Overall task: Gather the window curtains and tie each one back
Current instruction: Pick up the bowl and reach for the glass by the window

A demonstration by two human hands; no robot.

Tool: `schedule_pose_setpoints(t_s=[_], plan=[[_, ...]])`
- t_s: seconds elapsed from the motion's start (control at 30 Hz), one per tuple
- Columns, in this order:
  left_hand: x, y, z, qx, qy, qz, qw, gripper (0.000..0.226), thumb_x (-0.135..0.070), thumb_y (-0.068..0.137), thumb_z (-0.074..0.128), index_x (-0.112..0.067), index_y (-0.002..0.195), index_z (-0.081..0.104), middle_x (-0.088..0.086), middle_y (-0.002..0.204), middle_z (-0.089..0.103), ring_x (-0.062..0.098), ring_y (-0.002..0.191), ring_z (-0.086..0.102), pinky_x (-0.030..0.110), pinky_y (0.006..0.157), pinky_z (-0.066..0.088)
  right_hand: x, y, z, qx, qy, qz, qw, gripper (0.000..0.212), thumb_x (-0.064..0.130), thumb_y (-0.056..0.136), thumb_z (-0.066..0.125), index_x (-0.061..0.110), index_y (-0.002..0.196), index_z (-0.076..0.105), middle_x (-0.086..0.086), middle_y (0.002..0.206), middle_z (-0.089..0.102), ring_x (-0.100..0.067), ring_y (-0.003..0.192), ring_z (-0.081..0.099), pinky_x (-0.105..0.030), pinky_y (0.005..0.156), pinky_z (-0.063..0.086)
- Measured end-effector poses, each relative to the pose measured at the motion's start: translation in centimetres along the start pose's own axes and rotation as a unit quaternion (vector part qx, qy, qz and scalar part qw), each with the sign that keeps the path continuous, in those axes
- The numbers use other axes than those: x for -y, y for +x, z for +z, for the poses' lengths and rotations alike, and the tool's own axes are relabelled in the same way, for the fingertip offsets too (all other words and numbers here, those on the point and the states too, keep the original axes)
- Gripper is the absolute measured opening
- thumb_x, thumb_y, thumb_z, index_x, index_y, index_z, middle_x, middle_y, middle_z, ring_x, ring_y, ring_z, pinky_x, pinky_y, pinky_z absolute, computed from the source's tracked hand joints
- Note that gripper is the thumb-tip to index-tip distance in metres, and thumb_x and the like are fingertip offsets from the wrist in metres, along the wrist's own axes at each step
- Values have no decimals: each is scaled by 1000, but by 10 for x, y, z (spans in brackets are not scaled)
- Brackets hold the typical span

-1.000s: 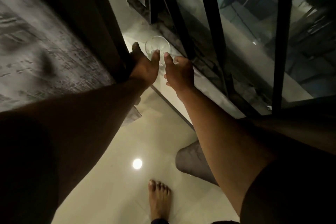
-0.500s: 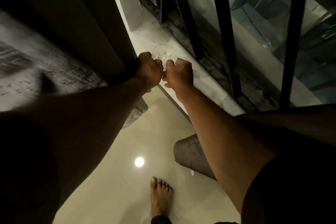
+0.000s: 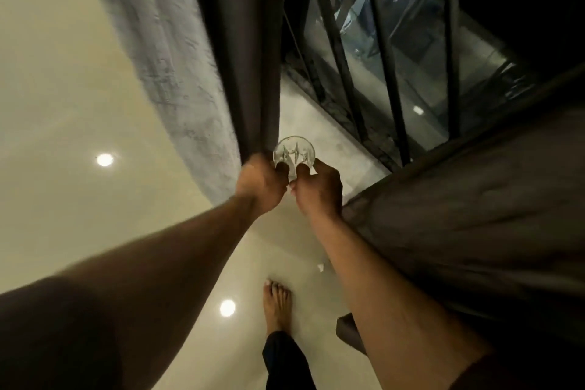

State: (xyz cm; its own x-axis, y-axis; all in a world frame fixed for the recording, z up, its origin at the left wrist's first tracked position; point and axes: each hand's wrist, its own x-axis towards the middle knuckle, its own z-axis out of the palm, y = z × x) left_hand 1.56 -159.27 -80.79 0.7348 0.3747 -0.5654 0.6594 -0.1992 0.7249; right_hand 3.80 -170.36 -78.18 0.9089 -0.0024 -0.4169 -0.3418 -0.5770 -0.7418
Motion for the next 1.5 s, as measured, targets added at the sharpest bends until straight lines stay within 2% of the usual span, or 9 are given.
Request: schedule_pose_setpoints(t_s=[0.07, 0.23, 0.43, 0.53, 0.67, 1.03, 1.23, 1.37, 1.5], plan=[[-7, -48, -21, -25, -48, 11, 998, 48, -49, 70, 52, -11, 94, 69, 17, 84, 75, 41, 83, 74, 61, 69, 61, 9, -37, -5, -6, -7, -19, 1000, 35, 38, 91, 51, 15, 104, 74, -8, 93, 78, -27, 86, 73, -37, 79, 59], [-1, -154, -88, -65, -64, 52, 994, 37, -35, 81, 51, -11, 101, 70, 11, 85, 77, 30, 79, 75, 48, 77, 62, 45, -140, 1, -3, -23, -73, 997, 23, 24, 95, 55, 12, 97, 75, -8, 92, 77, -25, 83, 70, -23, 58, 45], [50, -245, -195, -145, -106, 23, 983, 22, -26, 91, 59, -10, 105, 65, 7, 74, 77, 17, 63, 74, 36, 66, 62, 94, -256, 61, 68, -17, -108, 992, 25, 26, 98, 53, 14, 96, 75, -7, 84, 77, -26, 78, 72, -39, 68, 59], [83, -285, -251, -200, -129, -7, 971, 20, -24, 94, 58, -7, 100, 66, 6, 72, 76, 14, 56, 72, 27, 54, 56, 118, -308, 99, 127, -30, -127, 983, 28, 25, 100, 49, 15, 107, 74, -7, 84, 77, -23, 76, 73, -34, 64, 57], [131, -339, -326, -285, -137, -42, 948, 21, -26, 94, 59, -7, 89, 68, 4, 70, 75, 17, 60, 73, 23, 49, 54, 151, -376, 154, 197, -61, -172, 963, 24, 22, 97, 48, 24, 87, 70, 0, 70, 74, -15, 68, 71, -41, 70, 62], [273, -461, -444, -484, -196, -138, 842, 23, -26, 97, 59, -7, 88, 70, 5, 71, 75, 15, 60, 72, 30, 63, 60, 187, -533, 303, 398, -146, -299, 855, 22, 23, 100, 47, 21, 92, 68, -5, 80, 74, -24, 76, 72, -31, 65, 53], [354, -508, -444, -511, -248, -208, 797, 29, -22, 96, 60, -1, 82, 74, 8, 72, 74, 27, 67, 73, 41, 68, 63, 148, -584, 363, 467, -245, -330, 783, 34, 39, 100, 49, 19, 127, 52, -5, 106, 74, -23, 97, 69, -36, 82, 56], [402, -529, -426, -526, -299, -249, 756, 34, -21, 96, 60, 9, 84, 72, 16, 74, 74, 34, 70, 73, 46, 68, 62, 116, -611, 390, 497, -297, -355, 734, 28, 38, 103, 48, 20, 125, 48, -5, 105, 74, -23, 96, 69, -36, 80, 53], [438, -545, -404, -523, -329, -284, 733, 33, -22, 97, 62, 2, 79, 75, 11, 73, 74, 24, 63, 73, 41, 70, 64, 85, -633, 404, 508, -337, -367, 703, 29, 39, 104, 47, 21, 126, 53, -4, 109, 74, -23, 98, 70, -39, 87, 55]])
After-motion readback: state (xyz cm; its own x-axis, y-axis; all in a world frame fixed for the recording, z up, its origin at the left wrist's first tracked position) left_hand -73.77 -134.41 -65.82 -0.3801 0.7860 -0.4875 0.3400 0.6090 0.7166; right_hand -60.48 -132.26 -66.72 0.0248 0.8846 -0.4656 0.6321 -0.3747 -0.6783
